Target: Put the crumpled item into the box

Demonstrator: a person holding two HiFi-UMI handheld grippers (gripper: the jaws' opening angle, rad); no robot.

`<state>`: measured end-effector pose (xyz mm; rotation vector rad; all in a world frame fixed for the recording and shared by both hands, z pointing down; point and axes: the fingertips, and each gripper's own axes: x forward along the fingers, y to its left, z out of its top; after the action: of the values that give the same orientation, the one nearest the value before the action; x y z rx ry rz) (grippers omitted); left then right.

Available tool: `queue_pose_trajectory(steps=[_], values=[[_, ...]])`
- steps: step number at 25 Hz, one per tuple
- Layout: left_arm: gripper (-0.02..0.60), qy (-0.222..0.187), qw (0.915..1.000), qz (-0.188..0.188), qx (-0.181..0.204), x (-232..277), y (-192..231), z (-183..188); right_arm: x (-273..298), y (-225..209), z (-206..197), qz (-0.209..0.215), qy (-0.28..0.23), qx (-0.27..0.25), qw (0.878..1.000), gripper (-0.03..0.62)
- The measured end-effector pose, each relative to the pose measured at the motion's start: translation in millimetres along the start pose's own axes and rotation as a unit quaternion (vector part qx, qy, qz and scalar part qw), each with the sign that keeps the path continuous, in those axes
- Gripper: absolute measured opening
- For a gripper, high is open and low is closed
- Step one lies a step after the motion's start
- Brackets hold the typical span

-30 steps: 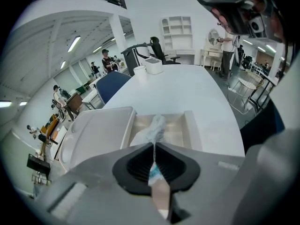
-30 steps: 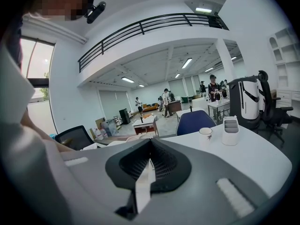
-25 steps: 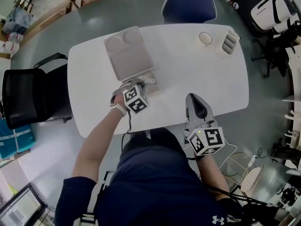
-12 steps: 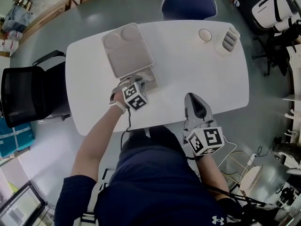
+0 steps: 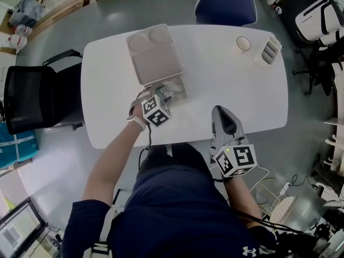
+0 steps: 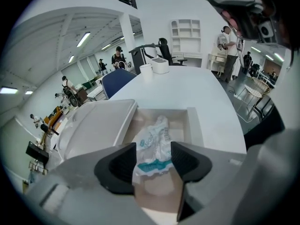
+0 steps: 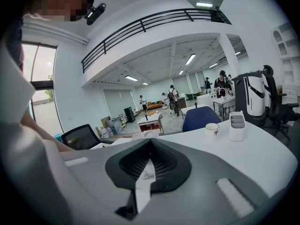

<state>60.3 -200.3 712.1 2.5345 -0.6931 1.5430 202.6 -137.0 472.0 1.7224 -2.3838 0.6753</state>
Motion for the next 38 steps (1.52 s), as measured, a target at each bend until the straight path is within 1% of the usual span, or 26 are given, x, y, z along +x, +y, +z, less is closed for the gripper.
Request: queue_pose_trajectory(steps=[2,4,9,12,14,16,18,22,25,28,29,31,35,38], values=[[0.242,-0.016,0.9998,0.011,-0.004,-9.6,3.8,4.3,2.5,4.7,0.4,0.005,0.0,-0.002,1.0,0.002],[0.242,-0.037,0.999,0.018,-0.016,-22.3,5.8,8.5,5.5,9.7,-1.2,0.011,0.001,-0.004,1.0,0.002],[0.242,-0.077,0.9947,0.027,-0.063,-61.3,5.9,-0.1,16.6,28.0,-5.8,0.029,0.009,-0.01,0.999,0.002],[0.242,-0.104,0.9881,0.04,-0.105,-94.7,12.9,-8.3,26.0,41.9,-5.4,0.044,0.009,-0.017,0.999,0.002],[0.242,-0.128,0.9798,0.053,-0.144,-122.2,18.8,-12.0,29.7,50.7,-4.5,0.055,0.008,-0.023,0.998,0.002],[0.242,-0.153,0.9695,0.067,-0.18,-151.9,26.0,-14.7,31.6,59.1,-3.1,0.063,0.006,-0.029,0.998,0.003],[0.241,-0.176,0.9599,0.08,-0.204,-182.2,34.2,-15.3,34.1,67.6,0.0,0.07,0.004,-0.034,0.997,0.002],[0.219,-0.232,0.944,0.101,-0.212,-246.4,52.5,0.6,40.7,82.6,13.0,0.082,-0.006,-0.045,0.996,0.002],[0.19,-0.266,0.9283,0.129,-0.226,-288.9,64.4,8.9,42.1,94.0,24.7,0.089,-0.017,-0.051,0.995,0.002],[0.116,-0.294,0.9102,0.177,-0.231,-326.9,77.7,12.2,41.1,103.7,34.3,0.092,-0.029,-0.057,0.994,0.002],[0.1,-0.304,0.9051,0.189,-0.23,-337.2,80.5,12.9,40.8,106.4,36.9,0.092,-0.033,-0.058,0.994,0.003],[0.09,-0.322,0.8973,0.197,-0.229,-352.5,83.8,14.8,41.5,110.7,42.9,0.092,-0.041,-0.061,0.993,0.002],[0.083,-0.35,0.8854,0.198,-0.232,-371.0,86.1,21.0,42.0,115.6,59.2,0.09,-0.058,-0.063,0.992,0.002],[0.064,-0.37,0.872,0.204,-0.246,-387.7,92.0,30.1,41.0,118.1,72.5,0.089,-0.069,-0.066,0.991,0.002]])
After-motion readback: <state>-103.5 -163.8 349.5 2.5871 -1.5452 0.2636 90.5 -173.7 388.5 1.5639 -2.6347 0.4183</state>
